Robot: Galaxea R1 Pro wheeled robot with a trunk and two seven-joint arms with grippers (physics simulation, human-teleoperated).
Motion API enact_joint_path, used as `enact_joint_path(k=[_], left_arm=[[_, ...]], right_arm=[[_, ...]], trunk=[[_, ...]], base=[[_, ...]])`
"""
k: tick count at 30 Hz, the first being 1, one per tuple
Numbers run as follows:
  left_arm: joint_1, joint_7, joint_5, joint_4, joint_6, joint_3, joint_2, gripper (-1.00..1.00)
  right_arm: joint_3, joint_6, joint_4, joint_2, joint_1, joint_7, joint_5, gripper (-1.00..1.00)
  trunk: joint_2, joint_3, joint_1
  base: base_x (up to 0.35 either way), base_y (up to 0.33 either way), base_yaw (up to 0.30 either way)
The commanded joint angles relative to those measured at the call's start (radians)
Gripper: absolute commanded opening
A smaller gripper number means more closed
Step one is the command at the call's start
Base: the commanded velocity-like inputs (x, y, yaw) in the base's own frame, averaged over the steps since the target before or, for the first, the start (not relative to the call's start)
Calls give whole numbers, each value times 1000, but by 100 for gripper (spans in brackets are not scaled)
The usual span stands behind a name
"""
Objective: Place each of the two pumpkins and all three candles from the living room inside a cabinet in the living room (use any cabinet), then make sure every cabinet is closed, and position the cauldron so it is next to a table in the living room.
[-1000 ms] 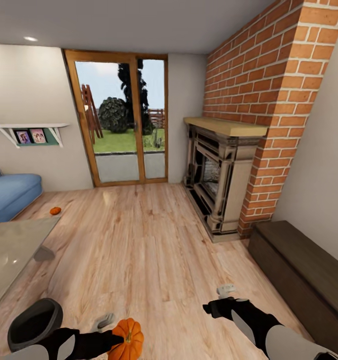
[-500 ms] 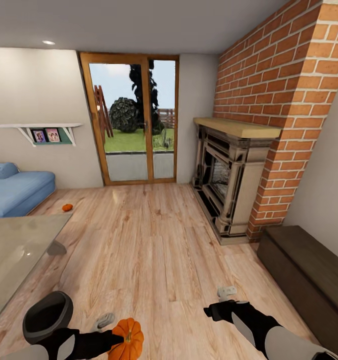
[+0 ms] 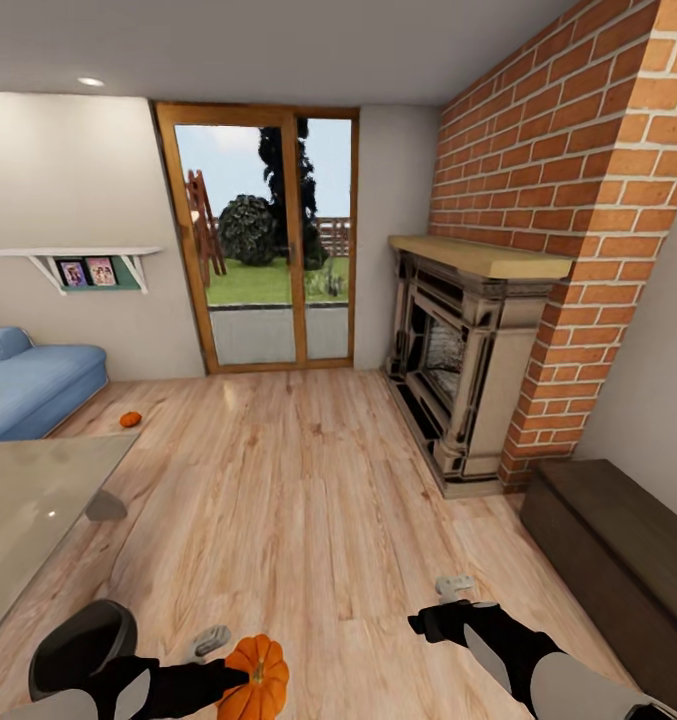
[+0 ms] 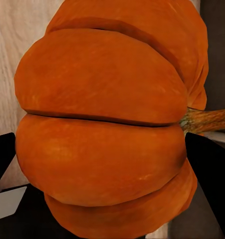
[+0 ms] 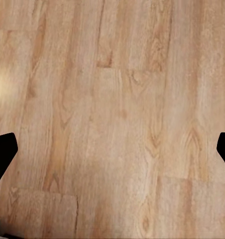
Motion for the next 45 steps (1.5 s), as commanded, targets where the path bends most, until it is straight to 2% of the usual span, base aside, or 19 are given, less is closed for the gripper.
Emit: enact_joint_path(k=[1, 4, 19, 33, 35, 36, 37, 45], left_arm=[[0, 2, -2, 0, -1, -3, 0, -100], [0, 3, -2, -1, 0, -3, -1, -100], [0, 8, -3, -1, -1, -3, -1, -100], [-1, 4, -3, 1, -1, 2, -1, -100], [-28, 3, -4, 1, 3, 8, 0, -100], [-99, 4, -2, 2, 8, 9, 0, -100], [-113, 5, 2, 1, 9, 12, -1, -100], [-127, 4, 7, -1, 9, 48, 0, -100]], right_arm=[[0, 0, 0, 0, 0, 0, 0, 100], [0, -1, 0, -1, 0, -1, 1, 100], [0, -3, 0, 0, 2, -2, 0, 100], [0, -3, 0, -1, 2, -2, 1, 100], [0, -3, 0, -1, 2, -2, 1, 100], [-1, -3, 0, -3, 2, -2, 1, 100], [-1, -3, 0, -3, 2, -3, 1, 100], [-2, -3, 0, -9, 2, -4, 0, 100]], trunk=[[0, 0, 0], [0, 0, 0], [0, 0, 0], [0, -5, 0], [0, -6, 0], [0, -6, 0], [0, -6, 0], [0, -9, 0]], base=[[72, 0, 0], [9, 0, 0], [328, 0, 7], [335, 0, 254], [335, 0, 278], [335, 0, 278], [335, 0, 278], [335, 0, 278]])
